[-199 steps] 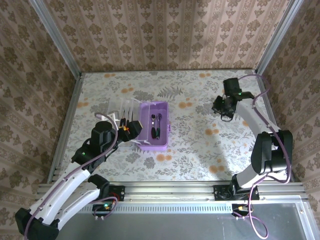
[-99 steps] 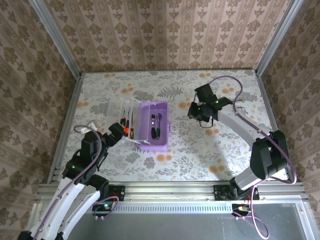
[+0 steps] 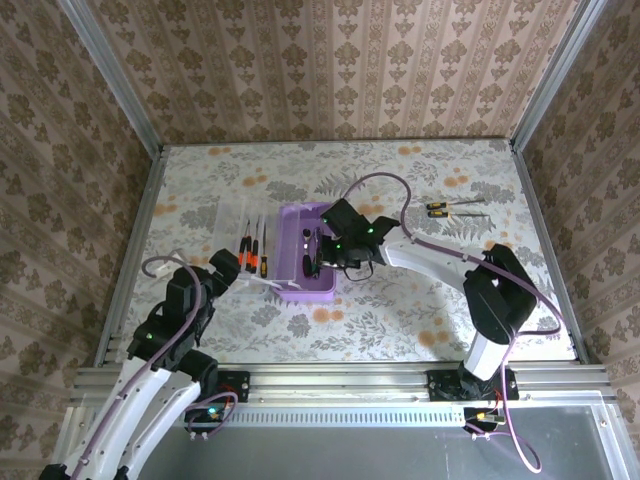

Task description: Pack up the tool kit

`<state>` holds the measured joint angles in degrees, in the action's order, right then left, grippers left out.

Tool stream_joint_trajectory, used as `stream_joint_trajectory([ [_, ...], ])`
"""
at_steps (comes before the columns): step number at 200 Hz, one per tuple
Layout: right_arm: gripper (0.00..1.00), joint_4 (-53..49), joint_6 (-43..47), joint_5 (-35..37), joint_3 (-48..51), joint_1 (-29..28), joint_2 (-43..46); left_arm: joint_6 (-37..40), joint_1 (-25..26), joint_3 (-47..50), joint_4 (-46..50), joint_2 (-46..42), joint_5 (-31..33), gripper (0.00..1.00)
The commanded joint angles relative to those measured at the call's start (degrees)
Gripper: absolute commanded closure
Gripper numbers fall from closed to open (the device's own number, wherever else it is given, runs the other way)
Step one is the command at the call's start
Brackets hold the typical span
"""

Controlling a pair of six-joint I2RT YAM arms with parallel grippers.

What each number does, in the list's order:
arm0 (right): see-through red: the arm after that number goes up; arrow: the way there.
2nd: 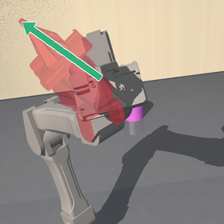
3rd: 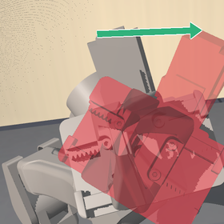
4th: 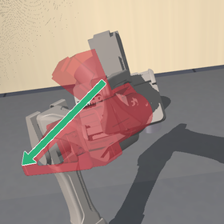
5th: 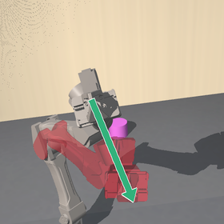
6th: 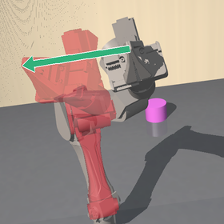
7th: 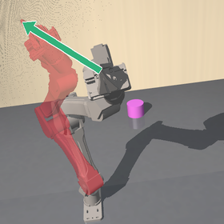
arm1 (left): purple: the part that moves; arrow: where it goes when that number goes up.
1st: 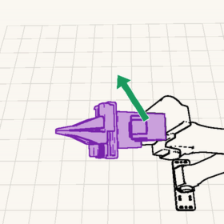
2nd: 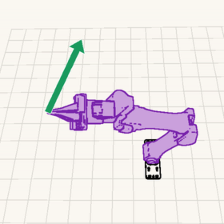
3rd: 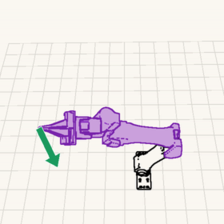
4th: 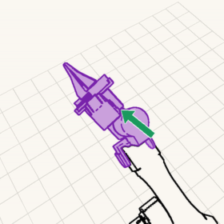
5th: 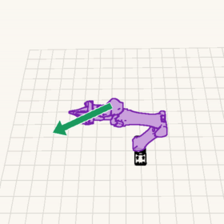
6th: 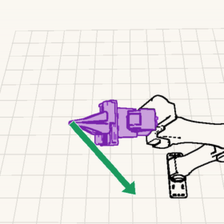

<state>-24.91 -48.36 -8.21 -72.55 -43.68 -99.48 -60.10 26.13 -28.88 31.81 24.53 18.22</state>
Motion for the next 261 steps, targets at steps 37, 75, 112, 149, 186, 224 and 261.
stream_joint_trajectory([
  [37, 0.87, 1.8, -1.8, -1.7, -6.2, -2.4, -4.5, -1.3, -2.0, 0.6, -1.3, 0.7, -0.2, 0.00],
  [75, 0.87, 1.6, -1.9, -1.7, -8.9, -3.6, -6.4, -1.4, -2.6, 0.3, -0.3, 0.4, -1.4, 0.00],
  [112, 0.87, 0.0, -1.6, -2.3, -12.6, -3.8, -9.8, -1.0, -2.9, -0.1, 2.0, -1.1, -1.9, 0.00],
  [149, 0.88, -0.1, -2.1, -1.9, -13.3, -4.4, -10.1, -1.4, -3.3, 0.1, 3.5, -3.5, -2.2, 0.00],
  [186, 0.88, -1.7, -1.6, 0.9, -13.1, -5.4, -7.1, -1.6, -3.5, 0.7, 4.3, -5.0, -2.0, 0.00],
  [224, 0.88, 0.0, -3.3, -1.1, -13.4, -6.3, -7.4, -2.0, -3.6, 0.9, 3.2, -4.9, -2.6, 0.00],
  [261, 0.89, 1.5, -5.1, -5.3, -16.7, -7.2, -12.9, -1.6, -3.8, 0.4, 2.6, -4.8, -3.3, 0.00],
])
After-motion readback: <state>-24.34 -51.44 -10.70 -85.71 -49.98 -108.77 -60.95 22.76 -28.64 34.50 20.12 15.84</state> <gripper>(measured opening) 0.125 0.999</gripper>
